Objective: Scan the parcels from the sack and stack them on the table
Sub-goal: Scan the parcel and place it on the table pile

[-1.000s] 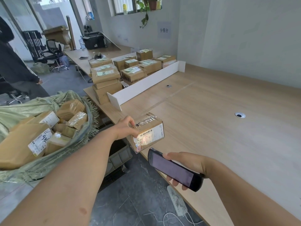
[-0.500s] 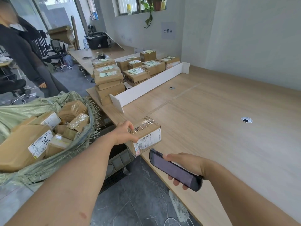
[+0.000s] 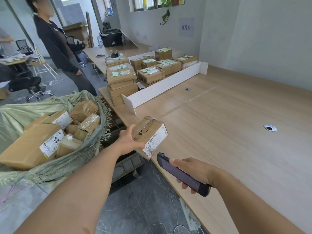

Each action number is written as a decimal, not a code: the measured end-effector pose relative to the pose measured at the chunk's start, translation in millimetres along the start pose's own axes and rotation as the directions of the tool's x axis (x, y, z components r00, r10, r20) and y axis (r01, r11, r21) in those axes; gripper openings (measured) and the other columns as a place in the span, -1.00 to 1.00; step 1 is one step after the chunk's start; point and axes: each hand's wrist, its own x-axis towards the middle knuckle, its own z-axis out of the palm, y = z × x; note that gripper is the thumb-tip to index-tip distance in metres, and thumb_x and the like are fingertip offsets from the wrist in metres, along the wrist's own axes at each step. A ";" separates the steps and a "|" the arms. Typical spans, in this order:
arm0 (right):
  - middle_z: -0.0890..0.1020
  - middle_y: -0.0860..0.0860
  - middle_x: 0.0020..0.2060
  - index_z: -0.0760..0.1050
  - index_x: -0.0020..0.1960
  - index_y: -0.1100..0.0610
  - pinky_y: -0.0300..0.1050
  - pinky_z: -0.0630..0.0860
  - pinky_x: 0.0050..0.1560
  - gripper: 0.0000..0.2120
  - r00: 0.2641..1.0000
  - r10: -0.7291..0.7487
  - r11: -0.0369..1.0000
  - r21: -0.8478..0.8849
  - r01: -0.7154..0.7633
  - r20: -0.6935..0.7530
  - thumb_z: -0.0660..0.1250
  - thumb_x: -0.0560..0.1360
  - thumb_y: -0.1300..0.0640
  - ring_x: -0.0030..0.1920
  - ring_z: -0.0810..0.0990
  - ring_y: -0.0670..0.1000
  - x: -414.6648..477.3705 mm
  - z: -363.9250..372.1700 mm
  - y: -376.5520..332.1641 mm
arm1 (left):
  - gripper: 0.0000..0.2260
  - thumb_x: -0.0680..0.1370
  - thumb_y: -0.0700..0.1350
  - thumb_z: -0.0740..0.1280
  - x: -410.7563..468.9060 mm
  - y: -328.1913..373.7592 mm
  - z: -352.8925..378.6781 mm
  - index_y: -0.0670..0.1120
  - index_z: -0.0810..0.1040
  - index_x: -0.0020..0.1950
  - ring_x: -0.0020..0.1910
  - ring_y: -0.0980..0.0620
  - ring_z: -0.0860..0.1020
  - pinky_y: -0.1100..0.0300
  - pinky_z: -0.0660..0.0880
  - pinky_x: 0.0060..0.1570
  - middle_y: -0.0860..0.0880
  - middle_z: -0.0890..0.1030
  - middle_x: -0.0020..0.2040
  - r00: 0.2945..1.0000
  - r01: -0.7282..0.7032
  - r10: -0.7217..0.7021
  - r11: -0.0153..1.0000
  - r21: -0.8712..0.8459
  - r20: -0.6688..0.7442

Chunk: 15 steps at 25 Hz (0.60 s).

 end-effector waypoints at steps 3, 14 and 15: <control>0.65 0.11 -0.13 0.50 0.14 0.18 -0.03 0.60 -0.24 -0.44 0.999 0.026 0.995 0.098 -0.024 -0.025 0.13 0.59 -0.32 -0.21 0.62 0.08 -1.0 -7.5 10.4 | -0.05 0.37 0.02 0.49 1.5 8.2 14.7 0.11 -0.07 0.57 0.38 -0.14 0.28 -0.02 0.28 0.30 -0.09 0.08 0.45 0.996 0.022 -0.028 0.997 0.068 0.082; 0.64 0.11 -0.09 0.50 0.21 0.16 -0.03 0.56 -0.26 -0.48 0.967 0.210 0.929 0.338 -0.150 -0.147 0.15 0.60 -0.27 -0.21 0.62 0.07 -25.2 -63.0 91.6 | 0.12 0.31 0.16 0.51 43.7 91.8 149.1 0.14 -0.30 0.54 0.53 -0.14 0.07 -0.03 0.20 0.39 -0.13 -0.12 0.52 0.918 -0.029 -0.096 0.951 0.307 0.385; 0.64 0.12 -0.09 0.50 0.21 0.15 -0.02 0.56 -0.25 -0.49 0.963 0.225 0.924 0.347 -0.161 -0.151 0.15 0.60 -0.27 -0.19 0.62 0.08 -28.0 -66.6 98.6 | 0.14 0.30 0.23 0.49 48.6 100.1 152.7 0.14 -0.33 0.54 0.54 -0.15 0.02 -0.06 0.17 0.41 -0.14 -0.20 0.54 0.907 -0.011 -0.135 0.939 0.345 0.398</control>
